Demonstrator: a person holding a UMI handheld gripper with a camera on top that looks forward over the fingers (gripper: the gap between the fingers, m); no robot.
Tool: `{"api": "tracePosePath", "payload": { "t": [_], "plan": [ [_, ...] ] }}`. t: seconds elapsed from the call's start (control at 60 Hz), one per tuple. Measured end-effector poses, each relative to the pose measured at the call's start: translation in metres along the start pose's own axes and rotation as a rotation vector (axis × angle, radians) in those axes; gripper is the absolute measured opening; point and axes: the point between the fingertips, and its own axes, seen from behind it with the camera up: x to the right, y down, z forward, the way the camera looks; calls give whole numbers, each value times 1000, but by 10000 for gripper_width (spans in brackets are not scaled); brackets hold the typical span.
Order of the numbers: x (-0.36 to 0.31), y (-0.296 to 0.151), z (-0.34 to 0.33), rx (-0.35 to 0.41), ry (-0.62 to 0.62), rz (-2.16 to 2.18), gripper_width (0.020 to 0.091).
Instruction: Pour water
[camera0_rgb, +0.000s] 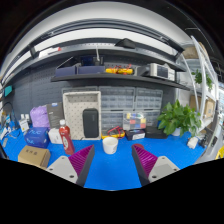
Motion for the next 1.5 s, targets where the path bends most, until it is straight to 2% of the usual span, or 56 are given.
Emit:
{"api": "tracePosePath", "payload": {
  "t": [0.15,0.483,0.717,1.0,1.033,1.067,1.133,1.233,1.283,1.3,1.317,1.5],
  "plan": [
    [-49,18,14,-33,-81,-20,767],
    [-201,62,92,-72,-243,-6,772],
    [-257,61,178,-64,-242,-3,775],
    [-279,68,270,-70,-196,4,763],
    [-280,68,277,-59,-194,0,750],
    [-282,68,283,-42,-193,-3,691],
    [-282,70,293,-18,-182,-10,463],
    [-282,66,297,27,-176,3,400],
    [-280,66,297,37,-175,7,322],
    [-280,66,296,41,-175,5,342],
    [-280,66,296,44,-174,5,283],
    [-278,65,298,51,-160,30,278]
  ]
}}
